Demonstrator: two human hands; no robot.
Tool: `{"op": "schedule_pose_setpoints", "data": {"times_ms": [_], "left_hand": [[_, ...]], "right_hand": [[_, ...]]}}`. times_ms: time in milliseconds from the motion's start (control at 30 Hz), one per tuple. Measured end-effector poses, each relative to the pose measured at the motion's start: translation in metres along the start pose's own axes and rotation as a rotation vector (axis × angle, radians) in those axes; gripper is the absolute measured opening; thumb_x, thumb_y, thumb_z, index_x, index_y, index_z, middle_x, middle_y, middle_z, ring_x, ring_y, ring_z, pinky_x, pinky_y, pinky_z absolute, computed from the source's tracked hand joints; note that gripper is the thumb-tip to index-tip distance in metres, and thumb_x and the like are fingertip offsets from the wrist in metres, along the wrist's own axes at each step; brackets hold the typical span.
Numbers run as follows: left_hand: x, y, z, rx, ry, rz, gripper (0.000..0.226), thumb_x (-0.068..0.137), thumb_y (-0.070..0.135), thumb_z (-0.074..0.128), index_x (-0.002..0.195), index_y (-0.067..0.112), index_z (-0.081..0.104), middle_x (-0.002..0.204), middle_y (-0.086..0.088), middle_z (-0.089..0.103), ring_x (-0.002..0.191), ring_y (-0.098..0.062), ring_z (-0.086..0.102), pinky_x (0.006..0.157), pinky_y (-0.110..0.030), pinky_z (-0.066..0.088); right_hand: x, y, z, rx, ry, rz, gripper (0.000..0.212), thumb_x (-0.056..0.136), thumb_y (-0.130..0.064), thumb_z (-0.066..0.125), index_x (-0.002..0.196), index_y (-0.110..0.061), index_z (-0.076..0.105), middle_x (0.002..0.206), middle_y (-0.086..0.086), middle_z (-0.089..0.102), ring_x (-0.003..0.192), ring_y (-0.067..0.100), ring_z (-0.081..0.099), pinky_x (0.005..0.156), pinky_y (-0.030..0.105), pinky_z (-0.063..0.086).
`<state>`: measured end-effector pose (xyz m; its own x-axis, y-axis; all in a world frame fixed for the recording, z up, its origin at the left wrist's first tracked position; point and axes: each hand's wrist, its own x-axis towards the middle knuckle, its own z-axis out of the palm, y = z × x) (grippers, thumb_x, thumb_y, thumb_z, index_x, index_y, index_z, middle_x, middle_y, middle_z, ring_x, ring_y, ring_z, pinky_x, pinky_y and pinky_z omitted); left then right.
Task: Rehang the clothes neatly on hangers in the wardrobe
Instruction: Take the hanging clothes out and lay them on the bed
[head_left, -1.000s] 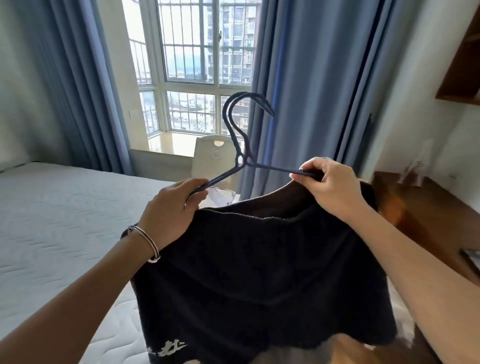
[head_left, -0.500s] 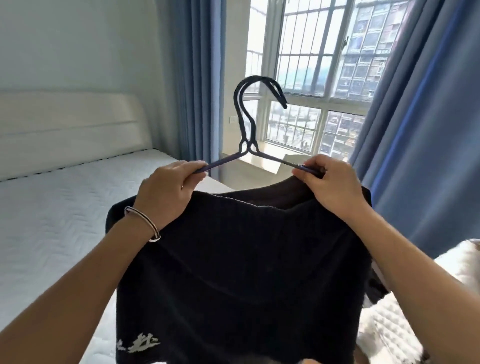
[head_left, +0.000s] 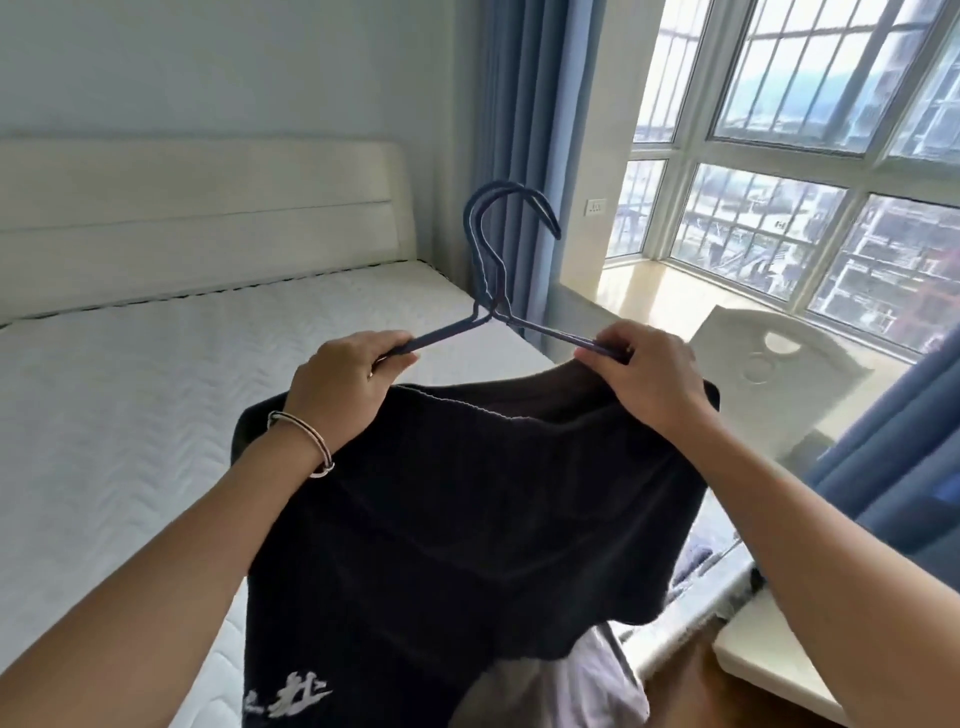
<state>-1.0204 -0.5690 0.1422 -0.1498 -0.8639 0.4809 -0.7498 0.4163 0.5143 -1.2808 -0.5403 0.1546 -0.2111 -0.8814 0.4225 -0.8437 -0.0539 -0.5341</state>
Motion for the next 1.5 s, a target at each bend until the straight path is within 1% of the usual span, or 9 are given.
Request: {"op": "schedule_pose_setpoints", "data": {"times_ms": [200, 333, 467, 600, 700, 1000, 1200, 1333, 1500], "left_hand": [[0.056, -0.032, 0.046, -0.009, -0.038, -0.086, 0.029, 0.088, 0.023, 0.058, 0.114, 0.012, 0.065, 0.101, -0.008, 0.071, 0.091, -0.025, 0.064, 0.079, -0.034, 0.05], [0.087, -0.062, 0.07, -0.031, -0.074, -0.186, 0.024, 0.088, 0.022, 0.059, 0.107, 0.01, 0.066, 0.095, -0.008, 0.07, 0.088, -0.025, 0.064, 0.082, -0.039, 0.052], [0.096, -0.103, 0.108, 0.032, -0.2, -0.326, 0.02, 0.09, 0.026, 0.055, 0.096, 0.012, 0.067, 0.082, -0.007, 0.066, 0.079, -0.024, 0.061, 0.077, -0.039, 0.05], [0.104, -0.134, 0.149, 0.122, -0.298, -0.446, 0.02, 0.092, 0.03, 0.049, 0.098, 0.02, 0.065, 0.088, -0.004, 0.068, 0.083, -0.024, 0.061, 0.08, -0.041, 0.051], [0.124, -0.152, 0.178, 0.195, -0.329, -0.525, 0.022, 0.093, 0.032, 0.046, 0.102, 0.023, 0.063, 0.097, -0.003, 0.067, 0.089, -0.026, 0.061, 0.08, -0.038, 0.051], [0.183, -0.223, 0.25, 0.468, -0.474, -0.58, 0.027, 0.096, 0.033, 0.038, 0.103, 0.019, 0.059, 0.101, -0.008, 0.066, 0.093, -0.029, 0.06, 0.07, -0.03, 0.037], [0.203, -0.287, 0.306, 0.581, -0.483, -0.586, 0.029, 0.097, 0.029, 0.035, 0.106, 0.019, 0.061, 0.106, -0.008, 0.068, 0.098, -0.03, 0.059, 0.079, -0.032, 0.039], [0.199, -0.327, 0.337, 0.559, -0.463, -0.734, 0.033, 0.093, 0.01, 0.039, 0.12, 0.018, 0.056, 0.119, -0.012, 0.063, 0.11, -0.033, 0.055, 0.092, -0.032, 0.039], [0.152, -0.363, 0.339, 0.505, -0.587, -0.989, 0.039, 0.091, 0.011, 0.036, 0.122, 0.024, 0.056, 0.129, -0.009, 0.057, 0.116, -0.031, 0.054, 0.097, -0.033, 0.041]], "right_hand": [[0.064, 0.027, 0.049, 0.019, -0.134, 0.05, 0.019, 0.081, -0.04, 0.066, 0.091, -0.024, 0.067, 0.09, 0.0, 0.067, 0.095, 0.026, 0.059, 0.095, 0.043, 0.043], [0.108, 0.036, 0.082, 0.04, -0.254, 0.042, 0.019, 0.078, -0.039, 0.069, 0.09, -0.024, 0.067, 0.084, -0.005, 0.06, 0.092, 0.024, 0.059, 0.093, 0.043, 0.045], [0.141, 0.064, 0.137, 0.031, -0.477, 0.032, 0.011, 0.078, -0.03, 0.07, 0.086, -0.027, 0.063, 0.085, -0.005, 0.06, 0.094, 0.024, 0.059, 0.09, 0.038, 0.047], [0.172, 0.096, 0.194, 0.049, -0.659, 0.055, 0.015, 0.076, -0.026, 0.07, 0.089, -0.026, 0.064, 0.097, 0.002, 0.067, 0.097, 0.025, 0.06, 0.089, 0.037, 0.048], [0.199, 0.116, 0.234, 0.054, -0.737, 0.053, 0.012, 0.077, -0.029, 0.069, 0.087, -0.028, 0.062, 0.094, 0.0, 0.065, 0.094, 0.024, 0.059, 0.086, 0.038, 0.05], [0.263, 0.153, 0.34, 0.007, -0.827, 0.096, 0.019, 0.081, -0.03, 0.064, 0.099, -0.026, 0.066, 0.109, 0.003, 0.067, 0.1, 0.027, 0.059, 0.087, 0.04, 0.049], [0.276, 0.168, 0.413, -0.157, -0.797, 0.08, 0.022, 0.089, -0.031, 0.052, 0.107, -0.024, 0.062, 0.113, 0.003, 0.065, 0.108, 0.026, 0.054, 0.095, 0.039, 0.033], [0.28, 0.18, 0.452, -0.229, -0.714, 0.107, 0.039, 0.092, -0.015, 0.039, 0.128, -0.021, 0.05, 0.134, 0.005, 0.05, 0.124, 0.026, 0.043, 0.103, 0.042, 0.028], [0.252, 0.219, 0.477, -0.231, -0.944, 0.156, 0.039, 0.088, -0.017, 0.04, 0.123, -0.024, 0.055, 0.134, 0.004, 0.052, 0.122, 0.027, 0.049, 0.104, 0.04, 0.038]]}}
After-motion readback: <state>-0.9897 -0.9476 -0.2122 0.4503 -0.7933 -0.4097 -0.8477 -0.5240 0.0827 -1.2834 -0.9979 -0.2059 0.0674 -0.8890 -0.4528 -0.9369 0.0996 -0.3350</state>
